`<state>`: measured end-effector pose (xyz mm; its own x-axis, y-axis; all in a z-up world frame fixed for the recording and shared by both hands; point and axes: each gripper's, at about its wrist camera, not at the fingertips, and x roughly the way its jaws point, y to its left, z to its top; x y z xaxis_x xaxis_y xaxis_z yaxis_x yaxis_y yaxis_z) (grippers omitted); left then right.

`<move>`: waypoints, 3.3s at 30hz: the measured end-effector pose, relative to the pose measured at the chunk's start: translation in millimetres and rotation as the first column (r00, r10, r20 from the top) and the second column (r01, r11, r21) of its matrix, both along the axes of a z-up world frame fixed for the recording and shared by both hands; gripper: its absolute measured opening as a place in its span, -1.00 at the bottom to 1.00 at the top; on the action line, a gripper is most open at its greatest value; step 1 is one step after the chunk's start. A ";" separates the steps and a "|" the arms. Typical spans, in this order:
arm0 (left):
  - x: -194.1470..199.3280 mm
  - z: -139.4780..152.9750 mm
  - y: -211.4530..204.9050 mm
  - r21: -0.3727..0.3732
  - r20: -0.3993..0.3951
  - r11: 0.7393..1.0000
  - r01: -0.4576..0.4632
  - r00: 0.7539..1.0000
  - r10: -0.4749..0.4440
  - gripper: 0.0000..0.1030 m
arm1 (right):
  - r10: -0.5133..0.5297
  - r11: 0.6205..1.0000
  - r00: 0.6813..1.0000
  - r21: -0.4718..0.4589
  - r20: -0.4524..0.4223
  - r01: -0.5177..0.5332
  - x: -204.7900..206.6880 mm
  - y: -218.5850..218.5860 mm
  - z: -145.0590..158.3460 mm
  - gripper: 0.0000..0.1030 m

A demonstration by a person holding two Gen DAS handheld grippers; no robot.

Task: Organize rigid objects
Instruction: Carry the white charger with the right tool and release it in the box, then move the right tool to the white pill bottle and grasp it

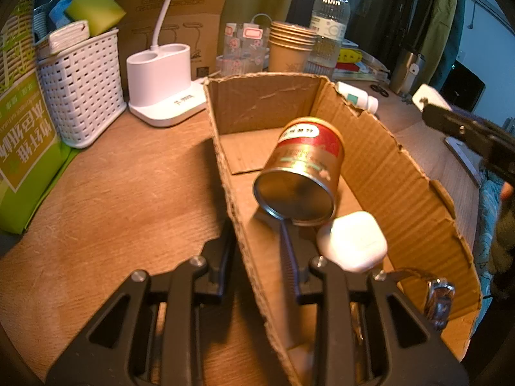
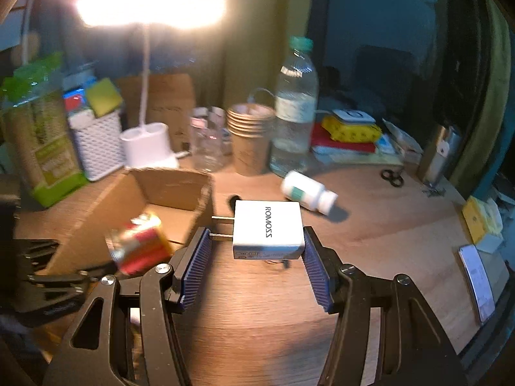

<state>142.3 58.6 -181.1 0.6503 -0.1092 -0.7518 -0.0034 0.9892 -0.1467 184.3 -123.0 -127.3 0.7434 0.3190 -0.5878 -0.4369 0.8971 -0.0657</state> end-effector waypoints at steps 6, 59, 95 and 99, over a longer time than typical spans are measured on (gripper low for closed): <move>0.1 -0.2 0.1 0.000 0.000 1.000 0.000 1.000 0.000 -0.43 | 0.093 0.996 0.996 0.015 0.008 -0.093 -16.3 22.8 5.2 0.16; 0.3 0.1 -0.3 0.000 0.000 1.000 0.000 1.000 0.000 -0.43 | 0.215 0.975 0.974 0.062 -0.069 -0.211 -27.7 53.5 -10.7 0.37; 0.2 0.1 -0.4 0.000 0.000 1.000 0.000 1.000 0.000 -0.43 | -0.094 0.993 0.995 0.062 -0.040 0.096 36.5 -30.2 -22.2 0.37; 0.2 0.1 -0.4 0.000 0.000 1.000 0.000 1.000 0.000 -0.43 | -0.107 0.993 0.994 0.039 -0.039 0.108 45.3 -32.5 -25.7 0.37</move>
